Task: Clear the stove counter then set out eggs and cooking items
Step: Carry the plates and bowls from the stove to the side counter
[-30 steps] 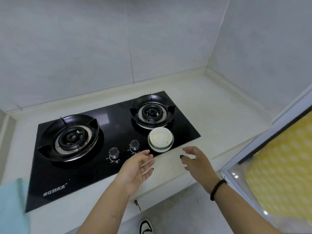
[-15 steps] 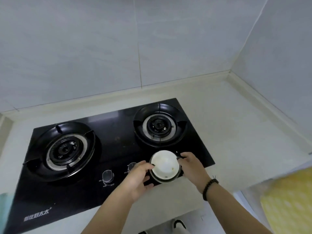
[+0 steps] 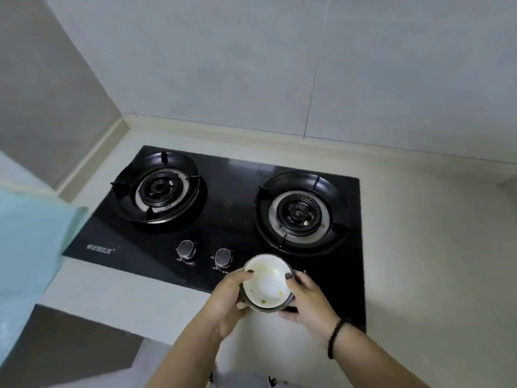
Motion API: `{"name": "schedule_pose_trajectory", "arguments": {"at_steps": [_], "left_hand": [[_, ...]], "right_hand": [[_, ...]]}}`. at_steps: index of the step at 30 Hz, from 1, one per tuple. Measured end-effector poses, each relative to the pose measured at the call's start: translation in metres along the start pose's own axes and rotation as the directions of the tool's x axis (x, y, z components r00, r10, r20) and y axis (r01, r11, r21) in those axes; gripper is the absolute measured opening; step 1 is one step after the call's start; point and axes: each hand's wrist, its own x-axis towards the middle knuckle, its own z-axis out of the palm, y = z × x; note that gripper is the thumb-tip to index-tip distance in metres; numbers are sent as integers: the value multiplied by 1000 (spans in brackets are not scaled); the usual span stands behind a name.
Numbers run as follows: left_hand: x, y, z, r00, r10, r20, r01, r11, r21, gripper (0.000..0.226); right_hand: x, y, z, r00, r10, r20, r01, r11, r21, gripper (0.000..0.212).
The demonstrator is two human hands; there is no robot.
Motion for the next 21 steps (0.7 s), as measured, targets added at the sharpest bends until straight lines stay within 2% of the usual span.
{"name": "schedule_pose_trajectory", "arguments": {"at_steps": [6,10,16,21], "left_hand": [[-33,-8,-14,991,61,-122,-80,984,-160,32],[-63,-14,-47,968,129,-216,-185,946,-266,32],[-120,-21,-103,911,187,-369,-342,842,-418,30],[-167,-37,-156,852,189,-488,-444,755,-483,31]], "right_hand": [[-5,-19,10,984,17,175,5,993,-122,31],[-20,-34,46,949,-1,316,75,973,-219,34],[-54,-42,117,867,-5,499,189,929,-319,22],[-89,-32,185,781,57,622,259,877,-405,27]]}}
